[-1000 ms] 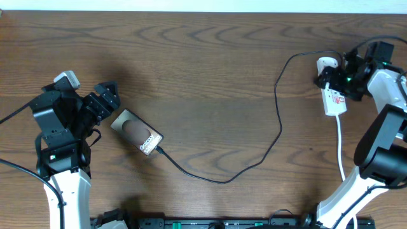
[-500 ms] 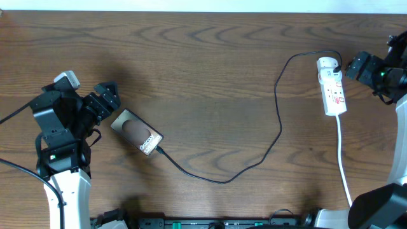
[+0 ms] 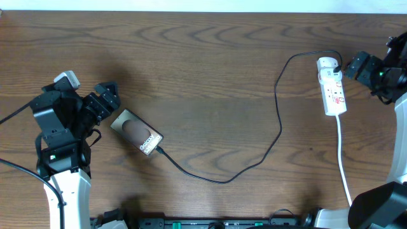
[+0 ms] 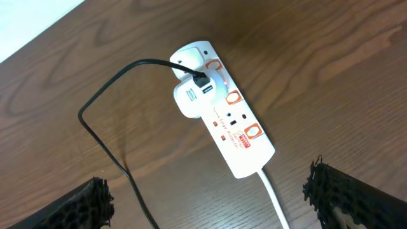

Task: Plug charger to phone and switch on socket

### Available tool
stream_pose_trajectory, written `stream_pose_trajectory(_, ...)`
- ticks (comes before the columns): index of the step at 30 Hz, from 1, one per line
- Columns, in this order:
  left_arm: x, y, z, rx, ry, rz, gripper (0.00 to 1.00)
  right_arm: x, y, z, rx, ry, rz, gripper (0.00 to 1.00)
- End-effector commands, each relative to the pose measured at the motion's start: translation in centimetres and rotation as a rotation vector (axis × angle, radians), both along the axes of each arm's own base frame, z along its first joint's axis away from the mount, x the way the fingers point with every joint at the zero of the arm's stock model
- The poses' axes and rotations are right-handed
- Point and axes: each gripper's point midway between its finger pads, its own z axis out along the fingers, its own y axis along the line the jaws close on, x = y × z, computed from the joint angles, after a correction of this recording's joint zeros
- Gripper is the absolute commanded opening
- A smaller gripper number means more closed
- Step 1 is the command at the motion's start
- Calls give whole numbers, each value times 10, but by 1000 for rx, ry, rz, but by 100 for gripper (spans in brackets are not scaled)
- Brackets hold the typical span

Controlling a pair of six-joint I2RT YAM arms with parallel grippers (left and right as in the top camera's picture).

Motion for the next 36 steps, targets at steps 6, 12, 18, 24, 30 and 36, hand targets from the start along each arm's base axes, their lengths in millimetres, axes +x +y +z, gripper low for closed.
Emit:
stream_pose_trajectory(6,1,0,7,21,-18,-13,88,0,0,-1,1,7,-14,99)
stream_pose_trajectory(12,2,-7,7,23,-16,-31,88,0,0,-1,1,7,-14,99)
stream_pose_trajectory(18,-16,-8,6,118,18,17,88,0,0,-1,1,7,-14,99)
stream_pose_trajectory(24,-34,-12,1,266,-35,109,88,0,0,-1,1,7,-14,99)
stream_pose_trajectory(30,-46,-14,9,295,-331,178,88,0,0,-1,1,7,-14,99)
stream_pose_trajectory(36,-75,-9,5,274,-650,245,88,0,0,-1,1,7,-14,99)
